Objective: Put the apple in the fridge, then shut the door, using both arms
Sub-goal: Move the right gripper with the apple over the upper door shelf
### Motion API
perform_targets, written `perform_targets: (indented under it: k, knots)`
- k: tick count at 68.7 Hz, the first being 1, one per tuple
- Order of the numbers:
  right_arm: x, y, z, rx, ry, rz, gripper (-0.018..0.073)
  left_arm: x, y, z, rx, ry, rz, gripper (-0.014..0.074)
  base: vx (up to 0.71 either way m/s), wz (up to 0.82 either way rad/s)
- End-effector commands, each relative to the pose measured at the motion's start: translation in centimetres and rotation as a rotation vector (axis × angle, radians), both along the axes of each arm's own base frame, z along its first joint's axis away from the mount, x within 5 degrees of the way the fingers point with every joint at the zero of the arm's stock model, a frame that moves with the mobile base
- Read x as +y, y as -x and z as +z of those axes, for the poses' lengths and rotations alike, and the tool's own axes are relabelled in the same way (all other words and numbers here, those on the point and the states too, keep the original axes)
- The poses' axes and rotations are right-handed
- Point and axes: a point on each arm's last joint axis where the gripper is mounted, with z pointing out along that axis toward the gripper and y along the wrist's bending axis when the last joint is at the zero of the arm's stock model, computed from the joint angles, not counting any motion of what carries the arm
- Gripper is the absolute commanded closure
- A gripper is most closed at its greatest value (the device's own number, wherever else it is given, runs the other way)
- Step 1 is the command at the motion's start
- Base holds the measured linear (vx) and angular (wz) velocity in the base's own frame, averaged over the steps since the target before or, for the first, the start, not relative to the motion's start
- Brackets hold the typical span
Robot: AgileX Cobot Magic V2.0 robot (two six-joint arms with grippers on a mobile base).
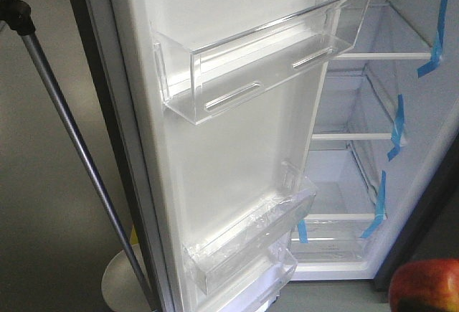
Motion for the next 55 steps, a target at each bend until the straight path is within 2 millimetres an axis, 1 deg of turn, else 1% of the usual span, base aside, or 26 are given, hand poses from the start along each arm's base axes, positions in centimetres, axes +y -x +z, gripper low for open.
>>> perform_targets:
  k: [1, 9, 25, 32, 46, 55]
  knots:
    - [-0.1, -2.4, 2.3, -0.092, -0.069, -0.076, 0.0363, 0.0, 0.2, 1.4, -0.112, 0.014, 0.001, 0.0603, 0.00, 0.00]
    - [0.1, -4.5, 3.8, -0.086, -0.025, -0.040, 0.0363, 0.0, 0.2, 1.4, -0.112, 0.014, 0.001, 0.0603, 0.00, 0.00]
    - [0.6, -9.2, 8.7, -0.178, 0.088, 0.075, 0.0359, 0.0, 0.2, 1.4, -0.112, 0.014, 0.001, 0.0603, 0.00, 0.00]
    - [0.8, -11.0, 11.5, -0.254, 0.114, 0.103, 0.0355, 0.0, 0.2, 1.4, -0.112, 0.014, 0.001, 0.0603, 0.00, 0.00]
    - [1.4, -14.3, 16.7, -0.366, 0.061, 0.120, 0.0347, 0.0, 0.2, 1.4, -0.112, 0.014, 0.001, 0.0603, 0.00, 0.00]
    - [1.9, -16.4, 18.9, -0.408, 0.016, 0.153, 0.0342, 0.0, 0.2, 1.4, -0.112, 0.014, 0.001, 0.0603, 0.00, 0.00]
